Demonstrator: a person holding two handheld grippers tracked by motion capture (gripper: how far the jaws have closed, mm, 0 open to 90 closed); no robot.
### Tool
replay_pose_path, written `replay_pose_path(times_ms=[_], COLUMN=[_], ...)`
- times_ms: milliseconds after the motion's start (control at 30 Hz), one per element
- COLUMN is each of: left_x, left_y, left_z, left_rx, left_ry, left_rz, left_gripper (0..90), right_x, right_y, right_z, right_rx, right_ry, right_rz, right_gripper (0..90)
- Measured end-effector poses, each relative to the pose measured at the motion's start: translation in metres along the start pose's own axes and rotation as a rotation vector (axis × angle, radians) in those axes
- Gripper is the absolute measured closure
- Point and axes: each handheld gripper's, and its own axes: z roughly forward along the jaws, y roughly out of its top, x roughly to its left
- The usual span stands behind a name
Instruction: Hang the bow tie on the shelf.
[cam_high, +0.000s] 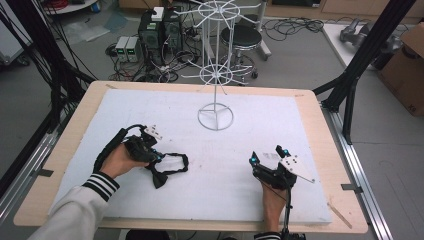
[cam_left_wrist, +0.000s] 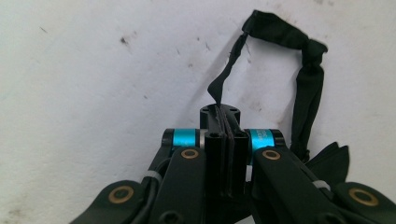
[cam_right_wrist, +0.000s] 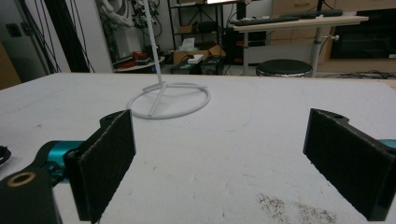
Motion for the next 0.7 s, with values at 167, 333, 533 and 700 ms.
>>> replay_pose_path(times_ms=[167, 333, 533, 700], left_x=[0.002, 0.002, 0.002, 0.003], left_y=[0.0, 0.0, 0.001, 0.002], left_z=[-0.009, -0.018, -0.029, -0.04], left_rx=[-0.084, -0.187, -0.304, -0.438], left_ry=[0.003, 0.008, 0.023, 0.008], left_rz=[-0.01, -0.009, 0.001, 0.007], left_gripper=[88.4, 88.4, 88.5, 88.5], right_x=[0.0, 0.0, 0.0, 0.0], right_y=[0.0, 0.0, 0.0, 0.0], right_z=[0.0, 0.0, 0.001, 0.0], right_rx=[0.0, -0.001, -0.006, 0.0], right_ry=[0.0, 0.0, 0.001, 0.001], right_rz=[0.0, 0.0, -0.004, 0.0], right_gripper=[8.2, 8.2, 8.2, 8.2])
